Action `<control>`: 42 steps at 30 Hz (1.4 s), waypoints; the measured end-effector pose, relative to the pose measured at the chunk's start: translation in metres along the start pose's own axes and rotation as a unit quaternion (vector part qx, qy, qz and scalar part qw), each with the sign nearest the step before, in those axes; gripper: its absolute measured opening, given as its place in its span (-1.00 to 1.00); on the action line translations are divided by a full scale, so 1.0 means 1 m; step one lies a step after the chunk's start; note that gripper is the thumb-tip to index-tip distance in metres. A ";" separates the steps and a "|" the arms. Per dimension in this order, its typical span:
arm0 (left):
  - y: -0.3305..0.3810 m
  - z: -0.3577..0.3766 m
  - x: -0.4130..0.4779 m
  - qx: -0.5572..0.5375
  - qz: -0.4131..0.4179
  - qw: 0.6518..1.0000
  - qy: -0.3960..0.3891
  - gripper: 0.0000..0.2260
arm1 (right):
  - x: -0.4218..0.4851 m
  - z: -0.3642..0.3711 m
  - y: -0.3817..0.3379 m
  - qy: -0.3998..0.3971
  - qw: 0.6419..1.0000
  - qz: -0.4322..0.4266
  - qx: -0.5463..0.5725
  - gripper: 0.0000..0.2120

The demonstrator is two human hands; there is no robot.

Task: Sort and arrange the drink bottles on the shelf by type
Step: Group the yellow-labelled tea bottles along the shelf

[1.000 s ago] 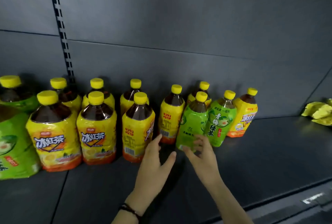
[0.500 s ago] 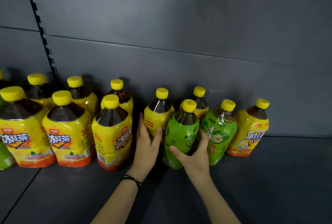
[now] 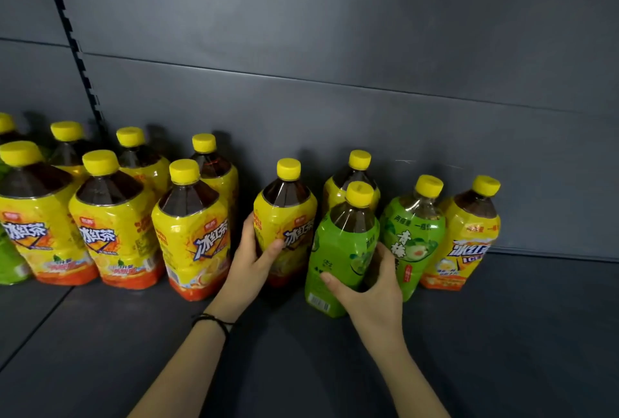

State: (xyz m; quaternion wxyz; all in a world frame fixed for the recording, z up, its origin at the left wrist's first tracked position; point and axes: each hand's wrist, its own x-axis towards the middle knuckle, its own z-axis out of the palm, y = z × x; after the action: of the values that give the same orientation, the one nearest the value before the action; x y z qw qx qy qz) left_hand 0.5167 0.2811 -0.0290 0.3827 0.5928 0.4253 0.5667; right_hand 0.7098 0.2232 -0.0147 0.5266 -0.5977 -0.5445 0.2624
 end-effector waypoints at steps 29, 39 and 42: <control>0.031 0.011 -0.059 -0.026 -0.058 0.998 -0.028 -0.25 | 0.047 -0.102 0.050 0.276 0.955 0.059 0.089 -0.83; 0.036 0.031 -0.066 -0.041 -0.047 0.998 0.017 -0.08 | 0.090 -0.148 0.078 0.055 0.983 0.082 0.152 -0.27; 0.037 0.033 -0.069 -0.037 -0.049 0.998 0.026 -0.11 | 0.094 -0.152 0.080 0.017 0.985 0.083 0.149 -0.35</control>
State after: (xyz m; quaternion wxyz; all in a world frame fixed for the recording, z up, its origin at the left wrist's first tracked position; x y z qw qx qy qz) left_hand 0.5529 0.2049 -0.0201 0.4204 0.5416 0.4429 0.5777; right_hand 0.8996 0.2701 -0.0171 0.5954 -0.5600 -0.4388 0.3733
